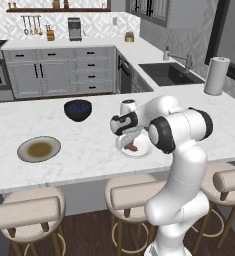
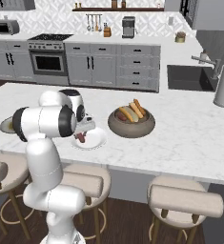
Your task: Place one bun and one sausage from the bowl on each plate.
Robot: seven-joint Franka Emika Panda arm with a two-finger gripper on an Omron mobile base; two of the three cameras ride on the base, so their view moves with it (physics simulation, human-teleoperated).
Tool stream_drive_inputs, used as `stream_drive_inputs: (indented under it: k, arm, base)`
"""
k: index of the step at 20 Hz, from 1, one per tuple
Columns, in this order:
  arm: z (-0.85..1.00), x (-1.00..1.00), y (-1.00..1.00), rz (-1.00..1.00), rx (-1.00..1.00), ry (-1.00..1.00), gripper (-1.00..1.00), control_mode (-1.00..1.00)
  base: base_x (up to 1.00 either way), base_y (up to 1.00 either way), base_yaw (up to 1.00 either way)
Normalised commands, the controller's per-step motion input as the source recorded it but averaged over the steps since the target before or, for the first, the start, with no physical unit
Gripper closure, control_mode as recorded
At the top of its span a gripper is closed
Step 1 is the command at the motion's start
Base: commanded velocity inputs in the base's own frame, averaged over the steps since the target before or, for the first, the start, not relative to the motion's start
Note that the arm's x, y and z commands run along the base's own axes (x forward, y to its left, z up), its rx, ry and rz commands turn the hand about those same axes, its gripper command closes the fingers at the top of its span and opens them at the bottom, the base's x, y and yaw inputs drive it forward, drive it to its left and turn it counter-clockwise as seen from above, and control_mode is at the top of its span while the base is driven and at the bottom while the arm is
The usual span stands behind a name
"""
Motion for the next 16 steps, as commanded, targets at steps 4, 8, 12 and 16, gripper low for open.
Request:
stream_drive_inputs:
  k: [4,8,12,16]
  arm:
    - [-0.01,0.04,-0.18,0.0,0.0,0.0,1.0,-1.0]
    - [0.0,0.0,0.0,0.0,0.0,0.0,-1.0,-1.0]
    - [0.0,0.0,0.0,0.0,0.0,0.0,-1.0,-1.0]
    - [0.0,0.0,0.0,0.0,0.0,0.0,-1.0,-1.0]
  base:
    - [0.0,0.0,0.0]
    - [0.0,0.0,0.0]
    - [0.0,0.0,0.0]
    - [0.0,0.0,0.0]
